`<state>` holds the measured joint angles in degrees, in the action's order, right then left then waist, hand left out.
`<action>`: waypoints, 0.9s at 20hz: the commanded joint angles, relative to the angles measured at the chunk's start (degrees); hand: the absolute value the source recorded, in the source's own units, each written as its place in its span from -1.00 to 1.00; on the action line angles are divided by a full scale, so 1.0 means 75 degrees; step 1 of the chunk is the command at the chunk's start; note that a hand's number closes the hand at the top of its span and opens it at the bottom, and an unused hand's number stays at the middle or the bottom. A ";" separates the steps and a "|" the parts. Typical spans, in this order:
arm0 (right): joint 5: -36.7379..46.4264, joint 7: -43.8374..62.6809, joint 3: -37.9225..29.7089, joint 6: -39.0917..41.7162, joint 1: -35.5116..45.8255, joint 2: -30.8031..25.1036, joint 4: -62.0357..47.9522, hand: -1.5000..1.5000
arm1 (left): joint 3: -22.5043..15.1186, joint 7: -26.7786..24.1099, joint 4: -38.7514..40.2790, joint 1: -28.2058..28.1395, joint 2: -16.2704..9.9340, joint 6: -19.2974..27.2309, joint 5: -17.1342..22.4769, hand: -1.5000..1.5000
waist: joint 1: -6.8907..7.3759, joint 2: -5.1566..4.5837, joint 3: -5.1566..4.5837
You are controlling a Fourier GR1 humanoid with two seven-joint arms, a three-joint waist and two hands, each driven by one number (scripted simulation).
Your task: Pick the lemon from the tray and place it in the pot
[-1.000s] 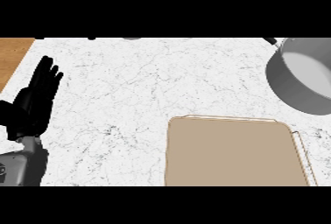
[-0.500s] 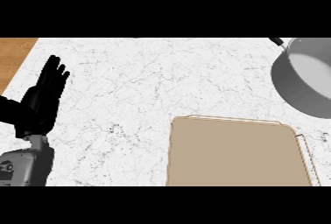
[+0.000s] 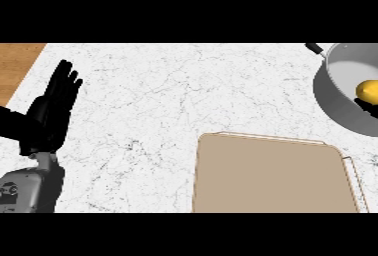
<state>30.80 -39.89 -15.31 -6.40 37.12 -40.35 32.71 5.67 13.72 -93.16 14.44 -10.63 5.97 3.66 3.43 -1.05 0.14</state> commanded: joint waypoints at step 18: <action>-0.1692 -0.1159 -0.1593 0.3973 0.1364 -0.0214 -0.3318 -1.00 | -0.0112 -0.0134 -0.0081 -0.0062 0.0099 -0.0019 -0.0085 0.00 | 0.0060 -0.0088 0.0045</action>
<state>21.52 -46.82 -23.86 18.38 47.47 -41.37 10.65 5.94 12.83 -92.71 14.69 -10.33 5.71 3.83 3.51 -1.48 0.27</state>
